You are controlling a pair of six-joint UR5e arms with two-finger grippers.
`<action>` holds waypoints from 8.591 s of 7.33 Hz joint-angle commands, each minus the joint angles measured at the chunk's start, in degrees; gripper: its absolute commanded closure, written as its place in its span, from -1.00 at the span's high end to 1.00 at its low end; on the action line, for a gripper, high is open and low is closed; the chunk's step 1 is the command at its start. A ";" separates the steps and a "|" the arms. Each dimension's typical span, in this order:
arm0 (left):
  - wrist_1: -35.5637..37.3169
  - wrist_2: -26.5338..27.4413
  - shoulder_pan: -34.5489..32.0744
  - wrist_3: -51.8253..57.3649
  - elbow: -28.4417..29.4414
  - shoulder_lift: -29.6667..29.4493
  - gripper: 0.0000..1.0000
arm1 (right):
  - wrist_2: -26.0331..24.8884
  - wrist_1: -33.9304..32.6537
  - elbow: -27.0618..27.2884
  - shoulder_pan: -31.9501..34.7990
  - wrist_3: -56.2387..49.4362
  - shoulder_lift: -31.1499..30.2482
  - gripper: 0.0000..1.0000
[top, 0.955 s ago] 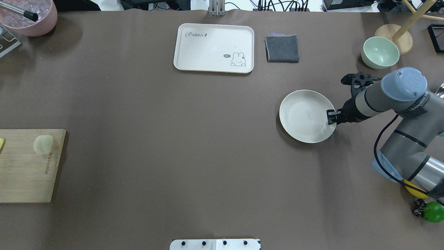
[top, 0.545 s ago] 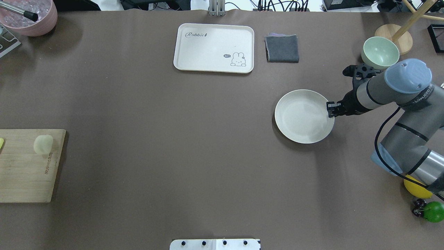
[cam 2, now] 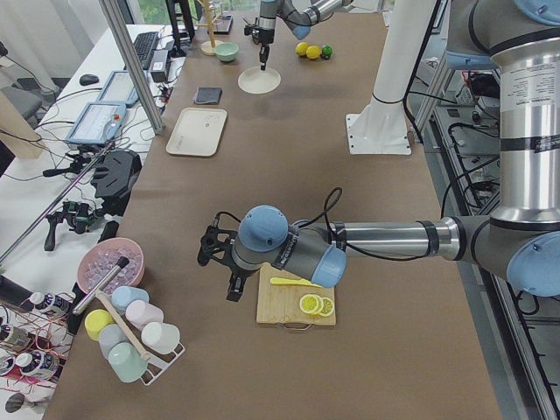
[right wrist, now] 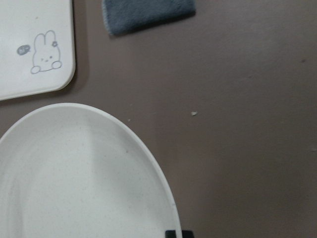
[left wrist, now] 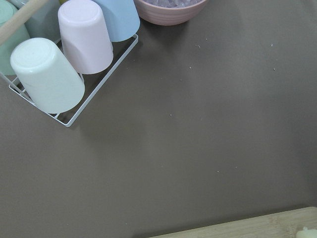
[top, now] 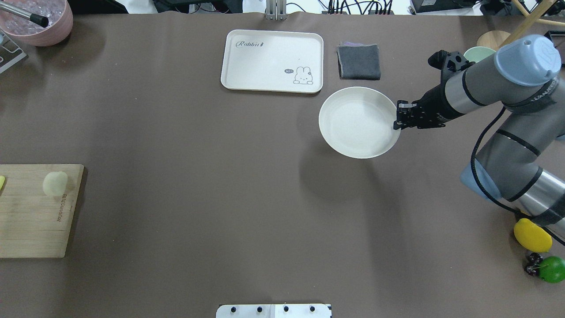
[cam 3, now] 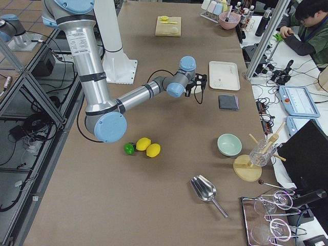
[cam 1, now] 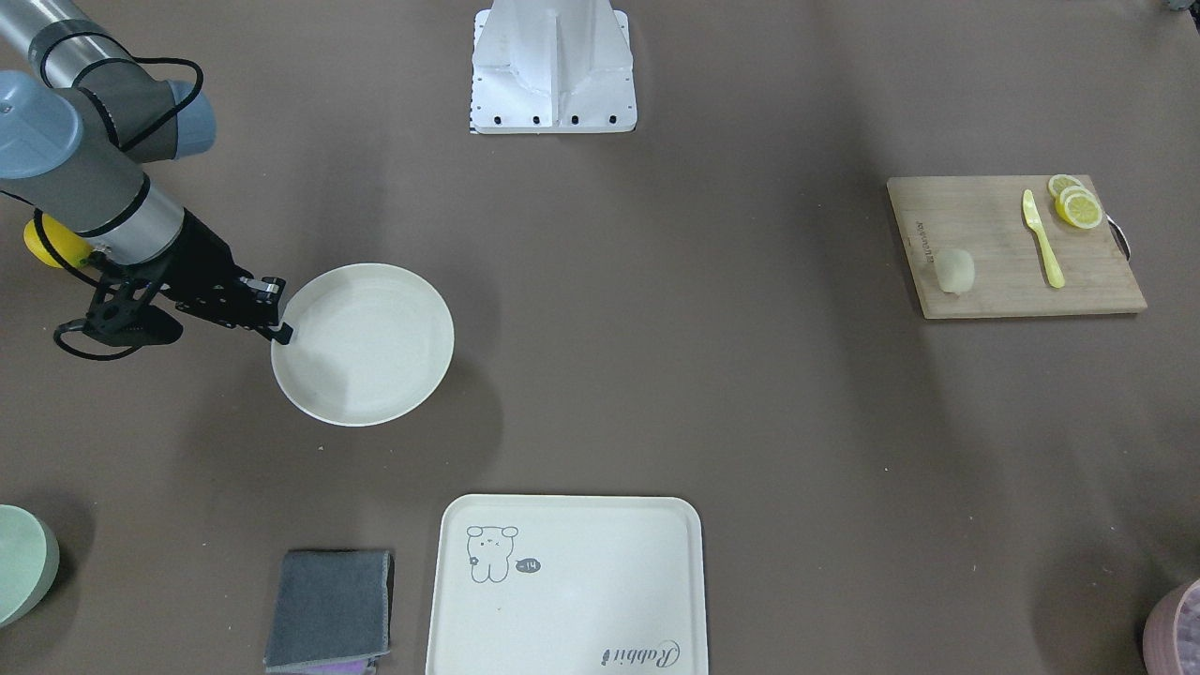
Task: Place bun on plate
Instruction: 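Drag the white plate with the right gripper toward the table centre, release, then grasp the cream bun with the left gripper while the right gripper lifts away, then lift the bun with the left gripper while the right arm withdraws to rest, then carry the bun with the left gripper over the white plate and lower it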
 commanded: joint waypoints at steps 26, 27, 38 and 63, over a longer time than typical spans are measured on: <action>-24.35 28.13 49.22 -49.07 -6.88 6.38 0.68 | -10.83 -17.36 4.04 -9.07 10.02 10.93 1.00; -23.82 28.12 49.22 -48.89 -6.09 4.98 0.53 | -9.43 -17.36 4.13 -8.11 9.75 10.58 1.00; -23.30 25.51 44.31 -45.29 -7.47 4.35 -1.00 | -8.11 -20.33 4.13 -4.86 5.72 10.75 1.00; 15.47 49.49 72.60 -72.01 1.92 -48.55 -0.14 | 6.67 -35.03 3.60 35.85 -68.91 -21.69 1.00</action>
